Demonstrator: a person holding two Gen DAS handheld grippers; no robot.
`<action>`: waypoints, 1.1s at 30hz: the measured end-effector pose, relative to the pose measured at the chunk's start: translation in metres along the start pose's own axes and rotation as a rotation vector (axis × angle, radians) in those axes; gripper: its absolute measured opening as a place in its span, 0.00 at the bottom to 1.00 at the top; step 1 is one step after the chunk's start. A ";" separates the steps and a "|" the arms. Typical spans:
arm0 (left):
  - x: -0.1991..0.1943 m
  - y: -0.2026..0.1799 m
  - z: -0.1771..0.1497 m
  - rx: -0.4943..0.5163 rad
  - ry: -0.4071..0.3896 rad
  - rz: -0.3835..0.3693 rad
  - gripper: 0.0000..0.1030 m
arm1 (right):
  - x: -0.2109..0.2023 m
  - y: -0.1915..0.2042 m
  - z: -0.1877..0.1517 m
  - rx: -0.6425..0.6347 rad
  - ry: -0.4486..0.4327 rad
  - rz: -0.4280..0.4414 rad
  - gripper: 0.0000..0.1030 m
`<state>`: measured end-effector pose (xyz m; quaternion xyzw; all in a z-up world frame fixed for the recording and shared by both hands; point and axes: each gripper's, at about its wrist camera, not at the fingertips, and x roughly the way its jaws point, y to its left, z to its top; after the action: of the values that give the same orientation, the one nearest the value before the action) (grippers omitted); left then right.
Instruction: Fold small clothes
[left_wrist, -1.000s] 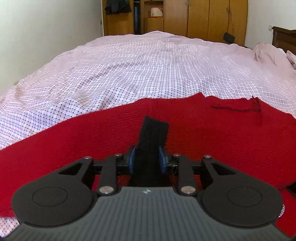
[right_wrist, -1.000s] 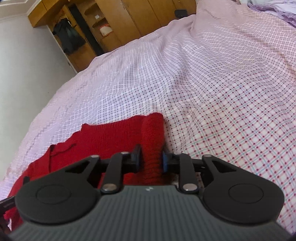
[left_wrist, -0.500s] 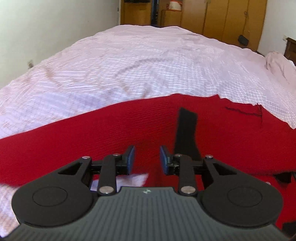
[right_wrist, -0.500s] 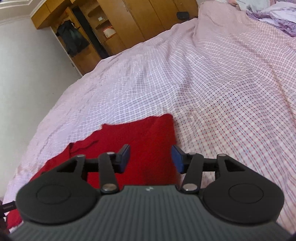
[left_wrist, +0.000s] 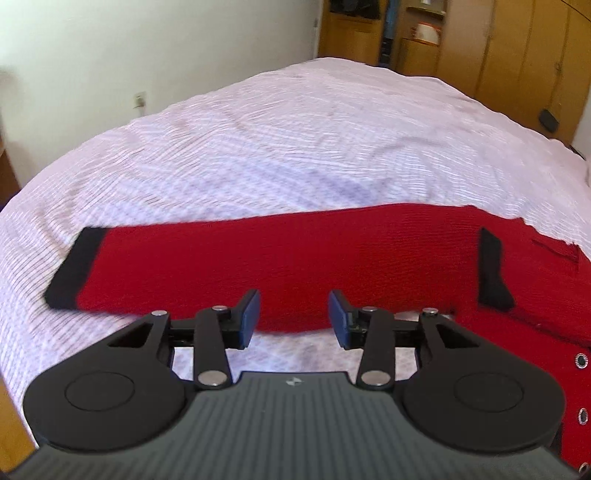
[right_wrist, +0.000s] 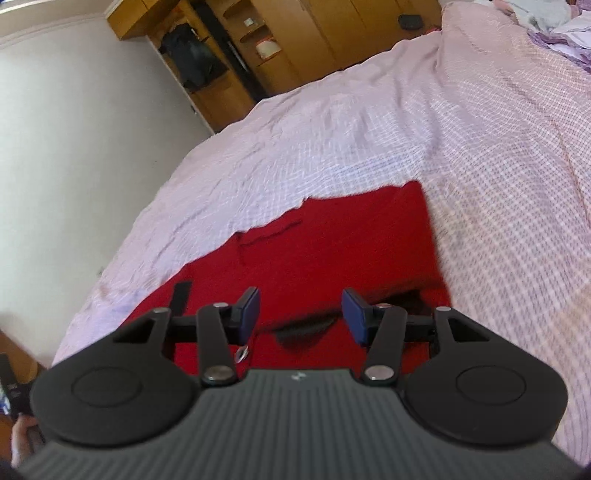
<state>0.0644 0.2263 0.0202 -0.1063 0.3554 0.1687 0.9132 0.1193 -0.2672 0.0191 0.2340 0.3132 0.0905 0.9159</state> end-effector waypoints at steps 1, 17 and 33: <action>-0.001 0.007 -0.001 -0.018 0.005 0.003 0.46 | -0.004 0.004 -0.003 0.001 0.004 -0.001 0.51; 0.035 0.067 -0.015 -0.387 0.085 -0.067 0.46 | -0.023 0.051 -0.070 -0.040 0.128 -0.043 0.51; 0.063 0.067 -0.005 -0.398 -0.033 -0.100 0.46 | -0.009 0.046 -0.098 -0.062 0.158 -0.123 0.51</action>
<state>0.0792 0.3011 -0.0312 -0.2994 0.2943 0.1920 0.8871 0.0511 -0.1930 -0.0224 0.1780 0.3955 0.0619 0.8989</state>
